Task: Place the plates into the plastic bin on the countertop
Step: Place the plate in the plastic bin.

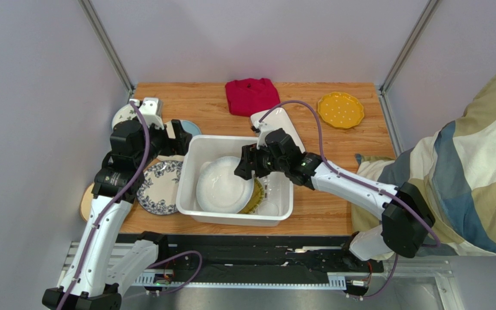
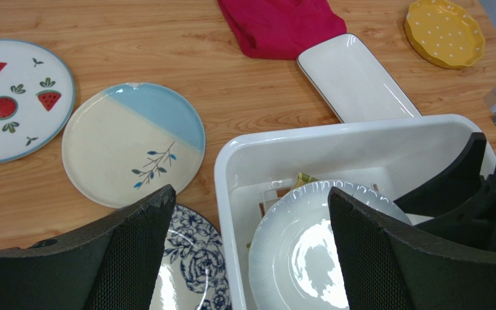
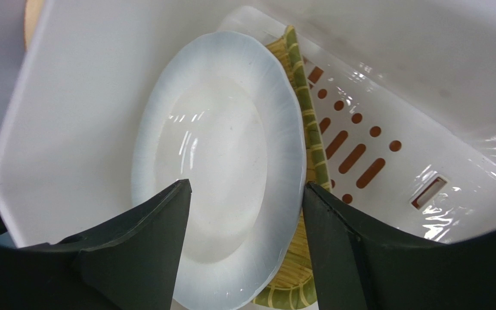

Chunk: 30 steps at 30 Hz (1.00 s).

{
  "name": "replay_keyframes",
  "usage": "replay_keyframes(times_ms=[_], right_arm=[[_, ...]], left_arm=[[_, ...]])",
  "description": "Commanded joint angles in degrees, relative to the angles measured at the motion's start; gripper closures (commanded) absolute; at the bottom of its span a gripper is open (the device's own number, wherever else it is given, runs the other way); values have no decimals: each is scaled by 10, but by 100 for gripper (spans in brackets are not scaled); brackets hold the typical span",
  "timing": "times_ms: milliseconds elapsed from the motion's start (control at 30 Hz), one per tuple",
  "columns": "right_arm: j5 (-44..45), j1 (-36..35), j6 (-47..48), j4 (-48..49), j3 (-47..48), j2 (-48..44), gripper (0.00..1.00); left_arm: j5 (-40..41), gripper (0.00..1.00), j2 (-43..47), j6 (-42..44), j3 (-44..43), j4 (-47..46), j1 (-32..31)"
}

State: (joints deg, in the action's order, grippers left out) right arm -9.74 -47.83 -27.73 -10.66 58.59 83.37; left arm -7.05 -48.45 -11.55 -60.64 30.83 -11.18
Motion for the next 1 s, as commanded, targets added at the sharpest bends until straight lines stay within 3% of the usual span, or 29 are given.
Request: replay_keyframes(times_ms=[0,433,967], right_arm=[[-56,-5,30,2,56,-51,33],[-55,-5,34,20,50,13,33],[-20,10,57,1,60,-27,33]], left_arm=[[-4,7,3,3,3,-15,-2],[-4,6,2,2,4,-15,-2],[-2,6,2,3,2,-12,-2]])
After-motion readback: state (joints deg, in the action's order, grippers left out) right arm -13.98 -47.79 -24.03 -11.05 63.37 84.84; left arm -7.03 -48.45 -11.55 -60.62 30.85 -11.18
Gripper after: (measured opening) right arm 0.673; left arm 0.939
